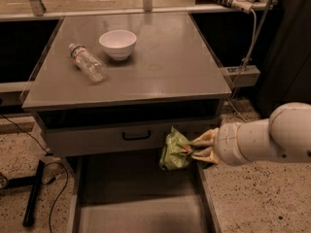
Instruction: Pick green jalapeno chip bag from middle drawer and place on counter
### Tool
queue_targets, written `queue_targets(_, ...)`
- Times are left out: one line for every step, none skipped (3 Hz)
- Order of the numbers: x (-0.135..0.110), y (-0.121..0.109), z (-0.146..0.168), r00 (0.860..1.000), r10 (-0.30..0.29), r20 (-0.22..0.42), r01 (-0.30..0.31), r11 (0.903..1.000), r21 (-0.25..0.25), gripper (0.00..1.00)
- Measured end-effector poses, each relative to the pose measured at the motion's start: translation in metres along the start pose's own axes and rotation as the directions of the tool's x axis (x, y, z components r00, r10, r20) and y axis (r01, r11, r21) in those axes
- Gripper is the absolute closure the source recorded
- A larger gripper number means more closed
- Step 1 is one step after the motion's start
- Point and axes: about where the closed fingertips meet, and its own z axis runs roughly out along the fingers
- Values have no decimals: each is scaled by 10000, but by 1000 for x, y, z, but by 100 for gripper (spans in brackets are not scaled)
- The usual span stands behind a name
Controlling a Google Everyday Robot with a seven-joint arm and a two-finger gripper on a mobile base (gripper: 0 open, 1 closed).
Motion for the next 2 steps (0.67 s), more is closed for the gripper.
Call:
queue_targets(-43,-34,-42,9956,-908,249,894,9946,521,100)
queue_targets(-93,-84,-89,9813,-1864,471,1797,9762,1213,100)
